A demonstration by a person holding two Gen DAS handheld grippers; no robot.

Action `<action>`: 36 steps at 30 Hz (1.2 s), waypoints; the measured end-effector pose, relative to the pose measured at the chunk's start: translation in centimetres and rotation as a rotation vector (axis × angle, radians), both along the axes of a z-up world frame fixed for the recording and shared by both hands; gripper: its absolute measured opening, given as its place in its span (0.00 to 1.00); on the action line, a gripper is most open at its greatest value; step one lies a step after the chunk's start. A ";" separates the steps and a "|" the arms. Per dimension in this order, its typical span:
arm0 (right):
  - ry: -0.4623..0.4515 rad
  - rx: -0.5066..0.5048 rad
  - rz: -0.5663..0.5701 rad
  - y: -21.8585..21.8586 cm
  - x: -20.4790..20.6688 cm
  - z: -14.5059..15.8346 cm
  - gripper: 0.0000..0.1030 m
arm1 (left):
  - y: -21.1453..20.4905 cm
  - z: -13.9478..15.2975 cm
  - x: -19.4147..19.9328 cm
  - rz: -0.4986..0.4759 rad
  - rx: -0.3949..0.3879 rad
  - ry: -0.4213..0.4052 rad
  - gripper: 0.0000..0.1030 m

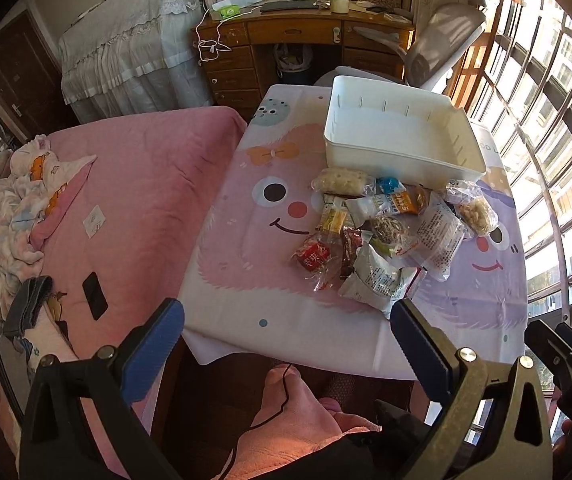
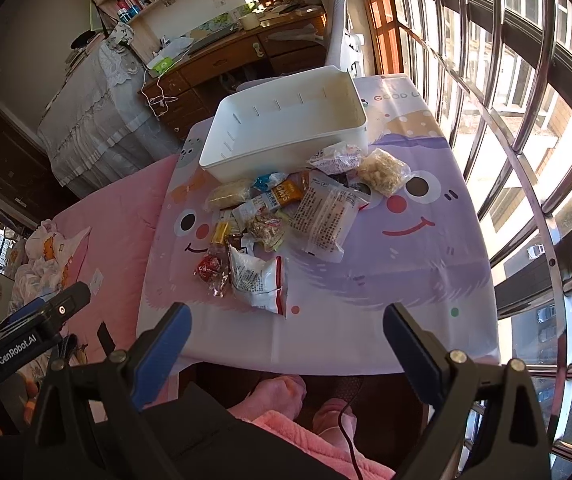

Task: Organize snacks
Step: 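Move both tools forward toward the snack pile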

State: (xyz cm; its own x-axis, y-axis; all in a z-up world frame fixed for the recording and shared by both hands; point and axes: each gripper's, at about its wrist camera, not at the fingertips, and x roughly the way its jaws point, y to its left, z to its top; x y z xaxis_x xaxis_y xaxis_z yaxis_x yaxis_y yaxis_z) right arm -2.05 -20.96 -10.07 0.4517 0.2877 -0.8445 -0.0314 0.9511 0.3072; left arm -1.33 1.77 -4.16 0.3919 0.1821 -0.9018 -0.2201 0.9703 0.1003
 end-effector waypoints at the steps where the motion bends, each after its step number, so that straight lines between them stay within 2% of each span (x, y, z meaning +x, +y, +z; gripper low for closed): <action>1: -0.002 0.002 0.005 0.1 0.1 -0.2 0.94 | 0.1 -0.3 0.1 0.000 0.009 0.014 0.99; 10: 0.044 -0.040 0.097 1.8 0.7 -2.8 0.94 | 1.3 -3.8 2.6 -0.066 0.006 0.103 0.99; 18: -0.013 -0.127 0.160 4.6 1.2 -4.7 0.94 | 3.1 -7.0 5.5 -0.147 -0.018 0.128 0.99; 27: -0.023 -0.116 0.147 8.0 3.7 -7.6 0.94 | 5.6 -11.3 10.3 -0.245 -0.056 0.196 0.99; 31: -0.018 -0.115 0.143 9.7 4.7 -9.3 0.94 | 6.1 -13.5 12.4 -0.302 -0.046 0.242 0.99; 36: 0.019 -0.109 0.095 11.0 6.3 -11.8 0.94 | 6.3 -16.1 14.5 -0.370 -0.067 0.302 0.99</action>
